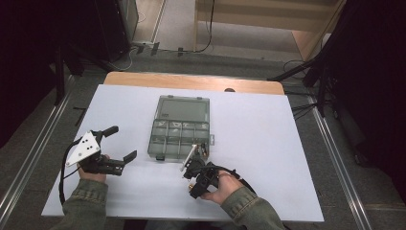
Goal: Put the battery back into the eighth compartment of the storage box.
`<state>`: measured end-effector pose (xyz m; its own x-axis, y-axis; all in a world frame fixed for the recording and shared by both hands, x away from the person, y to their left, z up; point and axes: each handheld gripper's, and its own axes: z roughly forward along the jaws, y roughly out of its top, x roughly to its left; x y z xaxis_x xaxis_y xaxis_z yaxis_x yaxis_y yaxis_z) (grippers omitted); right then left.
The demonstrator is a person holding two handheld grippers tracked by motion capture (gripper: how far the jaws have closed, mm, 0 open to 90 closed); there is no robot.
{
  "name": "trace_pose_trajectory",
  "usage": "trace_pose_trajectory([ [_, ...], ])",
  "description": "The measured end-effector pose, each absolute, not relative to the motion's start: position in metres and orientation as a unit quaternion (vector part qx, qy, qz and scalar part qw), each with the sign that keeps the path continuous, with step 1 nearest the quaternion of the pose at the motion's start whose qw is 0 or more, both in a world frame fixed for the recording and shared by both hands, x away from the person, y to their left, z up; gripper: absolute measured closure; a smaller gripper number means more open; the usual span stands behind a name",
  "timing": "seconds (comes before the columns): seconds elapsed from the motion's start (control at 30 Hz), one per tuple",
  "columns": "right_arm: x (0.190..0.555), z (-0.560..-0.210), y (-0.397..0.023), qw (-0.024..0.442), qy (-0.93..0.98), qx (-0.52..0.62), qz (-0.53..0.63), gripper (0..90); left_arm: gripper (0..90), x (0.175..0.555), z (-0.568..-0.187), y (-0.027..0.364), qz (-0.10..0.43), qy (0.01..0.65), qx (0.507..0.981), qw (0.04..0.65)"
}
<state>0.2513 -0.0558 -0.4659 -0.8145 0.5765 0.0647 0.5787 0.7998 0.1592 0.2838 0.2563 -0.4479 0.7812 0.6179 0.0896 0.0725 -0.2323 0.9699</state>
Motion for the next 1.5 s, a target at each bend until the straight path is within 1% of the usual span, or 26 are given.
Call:
trace_pose_trajectory([
  [0.2, 0.249, -0.468, -0.051, 0.002, -0.951, -0.300, -0.071, 67.0, 0.0, 0.284, -0.448, 0.257, 0.239, 0.231, 0.748, 0.575],
  [0.33, 0.247, -0.468, -0.049, 0.000, -0.951, -0.301, -0.067, 72.5, 0.0, 0.284, -0.448, 0.257, 0.239, 0.231, 0.748, 0.574],
  [0.5, 0.247, -0.471, -0.048, 0.001, -0.952, -0.300, -0.055, 76.1, 0.0, 0.284, -0.447, 0.257, 0.240, 0.231, 0.748, 0.575],
  [0.6, 0.246, -0.473, -0.046, -0.009, -0.953, -0.300, -0.048, 76.8, 0.0, 0.284, -0.447, 0.257, 0.241, 0.231, 0.748, 0.574],
  [0.97, 0.248, -0.470, -0.049, 0.000, -0.952, -0.302, -0.055, 77.9, 0.0, 0.283, -0.447, 0.257, 0.243, 0.231, 0.746, 0.576],
  [1.27, 0.254, -0.451, -0.062, -0.006, -0.935, -0.324, -0.143, 77.9, 0.0, 0.283, -0.447, 0.257, 0.243, 0.231, 0.747, 0.574],
  [1.37, 0.256, -0.448, -0.066, -0.012, -0.930, -0.333, -0.157, 77.9, 0.0, 0.283, -0.447, 0.257, 0.243, 0.231, 0.746, 0.575],
  [1.5, 0.259, -0.446, -0.070, -0.006, -0.925, -0.339, -0.173, 77.9, 0.0, 0.284, -0.447, 0.257, 0.243, 0.231, 0.747, 0.574],
])
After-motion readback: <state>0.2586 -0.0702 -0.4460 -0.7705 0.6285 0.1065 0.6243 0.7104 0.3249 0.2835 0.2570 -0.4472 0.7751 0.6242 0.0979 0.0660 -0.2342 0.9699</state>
